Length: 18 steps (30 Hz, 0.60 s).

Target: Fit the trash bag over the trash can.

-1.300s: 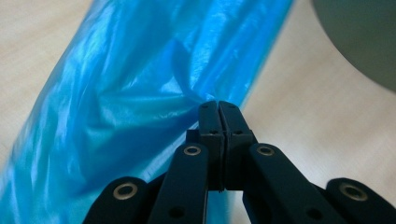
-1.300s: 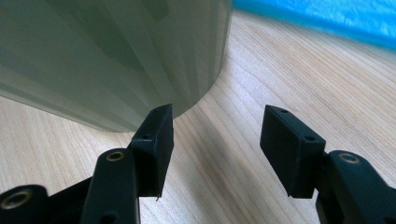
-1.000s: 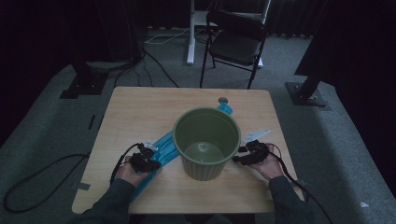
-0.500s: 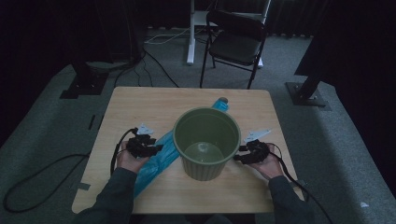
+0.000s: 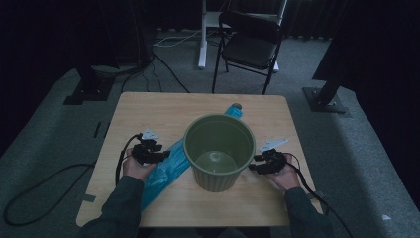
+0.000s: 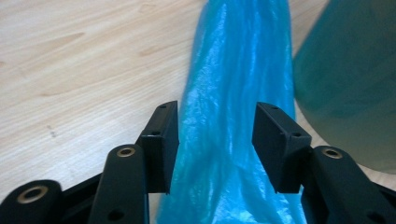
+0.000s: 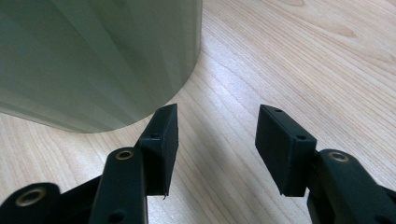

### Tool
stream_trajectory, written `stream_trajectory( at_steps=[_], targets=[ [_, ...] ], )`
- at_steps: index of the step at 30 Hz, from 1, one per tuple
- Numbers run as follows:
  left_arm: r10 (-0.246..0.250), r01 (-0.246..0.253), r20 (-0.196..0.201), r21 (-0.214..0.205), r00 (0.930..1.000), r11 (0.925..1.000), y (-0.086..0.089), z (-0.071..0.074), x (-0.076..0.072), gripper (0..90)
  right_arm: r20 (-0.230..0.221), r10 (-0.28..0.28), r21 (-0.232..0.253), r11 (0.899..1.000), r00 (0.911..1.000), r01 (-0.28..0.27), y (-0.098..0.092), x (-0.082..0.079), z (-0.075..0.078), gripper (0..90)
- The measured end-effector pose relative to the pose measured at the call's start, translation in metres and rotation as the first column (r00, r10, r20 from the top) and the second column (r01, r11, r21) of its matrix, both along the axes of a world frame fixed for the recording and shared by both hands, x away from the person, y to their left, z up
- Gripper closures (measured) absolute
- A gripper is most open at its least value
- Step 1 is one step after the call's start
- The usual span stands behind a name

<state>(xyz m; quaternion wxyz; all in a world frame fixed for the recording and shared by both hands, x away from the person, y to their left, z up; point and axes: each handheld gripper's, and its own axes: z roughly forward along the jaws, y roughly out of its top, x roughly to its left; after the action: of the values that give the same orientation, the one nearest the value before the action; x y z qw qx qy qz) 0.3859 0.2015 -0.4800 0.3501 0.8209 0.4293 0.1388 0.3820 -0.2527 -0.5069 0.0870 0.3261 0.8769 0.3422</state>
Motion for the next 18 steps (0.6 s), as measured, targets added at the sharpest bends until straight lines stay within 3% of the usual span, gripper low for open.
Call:
stream_trajectory(
  at_steps=[4,7,18],
  targets=[
    [0.007,-0.007,-0.005,-0.007,1.0000,1.0000,0.000,0.000,0.005,47.6,0.007,-0.025,-0.011,1.000,0.9997,0.025,-0.003,0.001,-0.002,45.2],
    [-0.005,0.004,-0.042,-0.025,0.9991,0.9997,-0.002,0.003,0.011,47.6,0.005,-0.035,-0.011,0.999,0.9994,0.035,-0.005,0.003,-0.004,45.1],
    [-0.035,0.037,-0.075,0.035,0.9966,0.9987,-0.014,-0.004,0.035,40.3,-0.031,-0.035,-0.006,0.999,0.9989,0.035,-0.010,0.004,-0.008,44.5]
  ],
)
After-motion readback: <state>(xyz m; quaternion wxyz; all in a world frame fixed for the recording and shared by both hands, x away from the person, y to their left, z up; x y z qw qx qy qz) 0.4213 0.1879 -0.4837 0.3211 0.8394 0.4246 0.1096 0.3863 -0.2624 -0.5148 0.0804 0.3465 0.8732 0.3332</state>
